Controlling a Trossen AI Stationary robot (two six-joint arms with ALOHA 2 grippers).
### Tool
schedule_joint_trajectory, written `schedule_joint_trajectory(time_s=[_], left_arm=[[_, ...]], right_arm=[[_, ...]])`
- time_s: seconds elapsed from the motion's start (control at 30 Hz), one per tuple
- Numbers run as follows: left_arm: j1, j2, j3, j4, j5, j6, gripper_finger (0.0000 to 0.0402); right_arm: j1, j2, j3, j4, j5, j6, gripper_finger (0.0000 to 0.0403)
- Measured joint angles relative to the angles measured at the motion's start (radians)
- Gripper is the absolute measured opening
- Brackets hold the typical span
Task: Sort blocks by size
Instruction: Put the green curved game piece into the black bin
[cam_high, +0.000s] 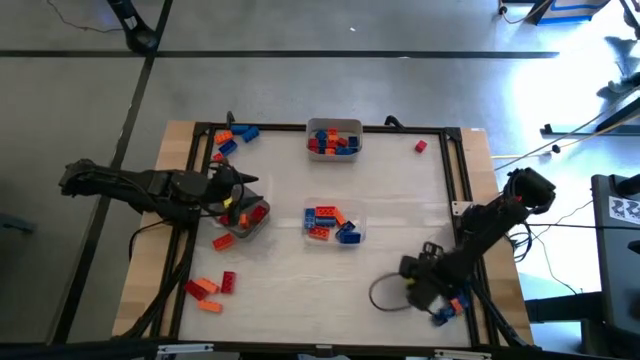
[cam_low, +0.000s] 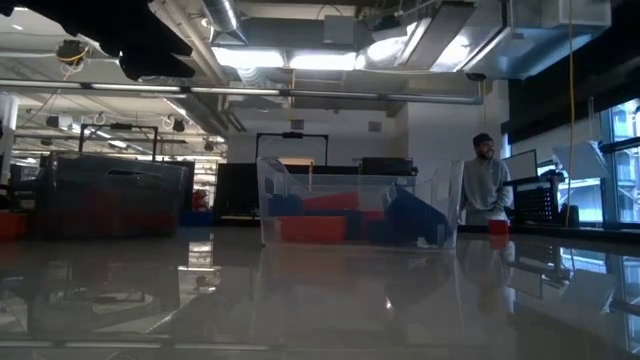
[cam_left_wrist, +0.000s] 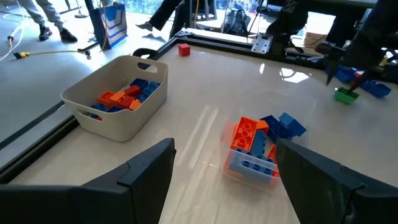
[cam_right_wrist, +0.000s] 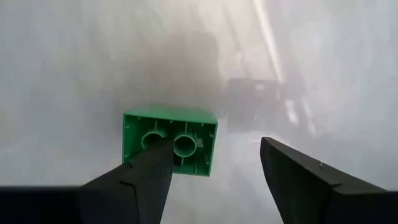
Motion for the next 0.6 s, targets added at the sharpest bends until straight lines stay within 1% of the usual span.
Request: schedule_joint_trajectory(time_s=[0.13,0.33,0.47,0.6], left_arm=[[0.000,0.016,0.000,0.008,0.000,-0.004,0.0265],[0.000,0.025,0.000,0.033,0.000,-0.019,0.0265],[0.000,0.025,0.000,0.056,0.000,-0.019,0.0265],[0.000,0.025,0.000,0.060,0.000,-0.020,0.0265]], right_arm=[[-0.123,0.001,-0.001,-0.003,0.065,-0.081,0.0239],[-0.296,-0.005,0.014,-0.019,0.070,-0.275,0.0239],[-0.362,-0.029,0.076,-0.092,0.072,-0.430,0.0239],[-0.379,-0.058,0.123,-0.142,0.062,-0.542,0.0239]])
